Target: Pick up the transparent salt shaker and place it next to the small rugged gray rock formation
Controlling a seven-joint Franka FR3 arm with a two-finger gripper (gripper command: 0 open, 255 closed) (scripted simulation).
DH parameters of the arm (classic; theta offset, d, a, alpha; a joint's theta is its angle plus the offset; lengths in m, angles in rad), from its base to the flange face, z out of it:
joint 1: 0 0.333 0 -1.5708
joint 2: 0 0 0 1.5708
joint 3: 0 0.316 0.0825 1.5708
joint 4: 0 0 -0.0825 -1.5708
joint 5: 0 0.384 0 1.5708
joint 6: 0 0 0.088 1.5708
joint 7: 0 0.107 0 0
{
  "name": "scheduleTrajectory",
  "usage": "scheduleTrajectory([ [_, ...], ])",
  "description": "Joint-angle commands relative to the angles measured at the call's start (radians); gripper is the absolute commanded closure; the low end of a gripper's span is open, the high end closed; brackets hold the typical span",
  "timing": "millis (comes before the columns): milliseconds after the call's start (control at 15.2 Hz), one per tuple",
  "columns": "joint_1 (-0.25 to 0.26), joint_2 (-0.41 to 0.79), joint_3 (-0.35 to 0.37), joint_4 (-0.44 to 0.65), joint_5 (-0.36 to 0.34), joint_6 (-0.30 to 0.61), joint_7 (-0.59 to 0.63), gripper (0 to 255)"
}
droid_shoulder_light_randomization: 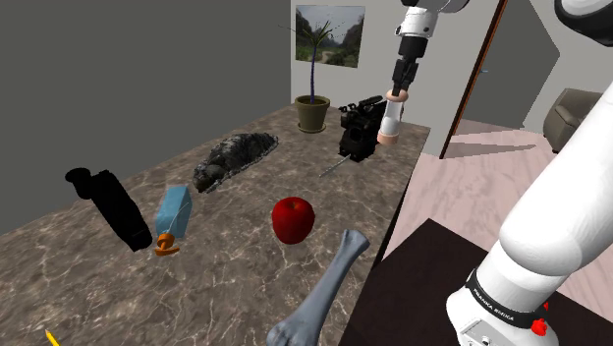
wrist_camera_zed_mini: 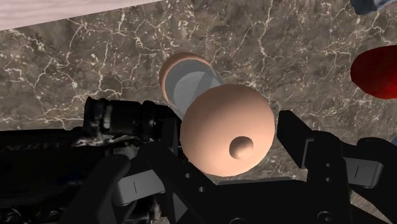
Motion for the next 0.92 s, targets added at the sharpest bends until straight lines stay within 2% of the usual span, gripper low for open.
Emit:
scheduleTrajectory([
  [0,-0.001,0.003,-0.001,0.031,0.001,-0.029,0.001,255],
  [858,-0.008,0.047,-0.008,0.258,0.017,-0.215,0.009,255],
])
